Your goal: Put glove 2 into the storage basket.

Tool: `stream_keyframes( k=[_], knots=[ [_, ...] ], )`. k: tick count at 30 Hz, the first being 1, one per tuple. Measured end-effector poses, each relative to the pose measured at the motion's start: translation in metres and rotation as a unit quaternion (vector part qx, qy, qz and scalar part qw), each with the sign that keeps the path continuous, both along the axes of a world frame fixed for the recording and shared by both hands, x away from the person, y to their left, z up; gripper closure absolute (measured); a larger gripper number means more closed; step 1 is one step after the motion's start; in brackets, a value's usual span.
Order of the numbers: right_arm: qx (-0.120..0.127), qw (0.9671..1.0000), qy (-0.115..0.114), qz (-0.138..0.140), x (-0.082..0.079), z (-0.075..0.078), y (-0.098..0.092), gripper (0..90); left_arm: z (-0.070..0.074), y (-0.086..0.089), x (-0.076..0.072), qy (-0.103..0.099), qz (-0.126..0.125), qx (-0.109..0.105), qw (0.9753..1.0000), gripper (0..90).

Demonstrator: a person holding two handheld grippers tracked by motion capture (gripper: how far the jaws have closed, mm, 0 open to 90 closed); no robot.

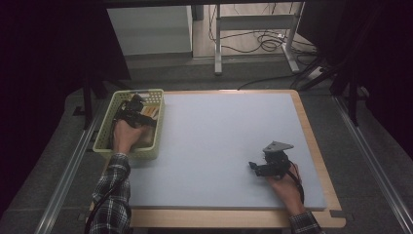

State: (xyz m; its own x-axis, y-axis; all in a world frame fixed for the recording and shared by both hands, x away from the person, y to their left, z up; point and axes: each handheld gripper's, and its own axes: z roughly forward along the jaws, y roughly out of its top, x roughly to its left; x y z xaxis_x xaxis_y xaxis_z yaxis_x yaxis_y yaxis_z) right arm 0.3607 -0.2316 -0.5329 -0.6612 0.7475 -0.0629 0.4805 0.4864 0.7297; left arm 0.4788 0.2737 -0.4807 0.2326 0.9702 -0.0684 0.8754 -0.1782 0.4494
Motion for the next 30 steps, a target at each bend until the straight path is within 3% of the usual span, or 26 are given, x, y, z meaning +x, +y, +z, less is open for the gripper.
stream_keyframes(
  k=[3,6,8,10,13,16,20,30],
  knots=[
    [0.0,1.0,0.0,0.0,0.0,0.0,0.0,19.1,0.013,0.005,-0.007,-0.026,0.006,-0.013,0.9996,7.6],
    [0.0,1.0,0.0,0.0,0.0,0.0,0.0,19.1,0.017,0.009,-0.011,-0.034,0.004,-0.019,0.9992,15.3],
    [0.0,1.0,0.0,0.0,0.0,0.0,0.0,19.1,0.014,0.01,-0.013,-0.029,-0.004,-0.04,0.9988,33.7],
    [0.0,1.0,0.0,0.0,0.0,0.0,0.0,19.1,0.008,0.01,-0.012,-0.013,-0.011,-0.046,0.9988,44.6],
    [0.0,1.0,0.0,0.0,0.0,0.0,0.0,19.1,-0.001,0.008,-0.01,0.004,-0.014,-0.04,0.9991,52.1],
    [0.0,1.0,0.0,0.0,0.0,0.0,0.0,19.1,-0.003,0.007,-0.008,0.003,-0.014,-0.065,0.9978,55.5],
    [0.0,1.0,0.0,0.0,0.0,0.0,0.0,19.1,-0.002,0.007,-0.009,-0.001,-0.016,-0.063,0.9979,55.0],
    [0.0,1.0,0.0,0.0,0.0,0.0,0.0,19.1,0.005,0.018,-0.021,-0.054,-0.003,-0.053,0.9971,25.2]
  ],
)
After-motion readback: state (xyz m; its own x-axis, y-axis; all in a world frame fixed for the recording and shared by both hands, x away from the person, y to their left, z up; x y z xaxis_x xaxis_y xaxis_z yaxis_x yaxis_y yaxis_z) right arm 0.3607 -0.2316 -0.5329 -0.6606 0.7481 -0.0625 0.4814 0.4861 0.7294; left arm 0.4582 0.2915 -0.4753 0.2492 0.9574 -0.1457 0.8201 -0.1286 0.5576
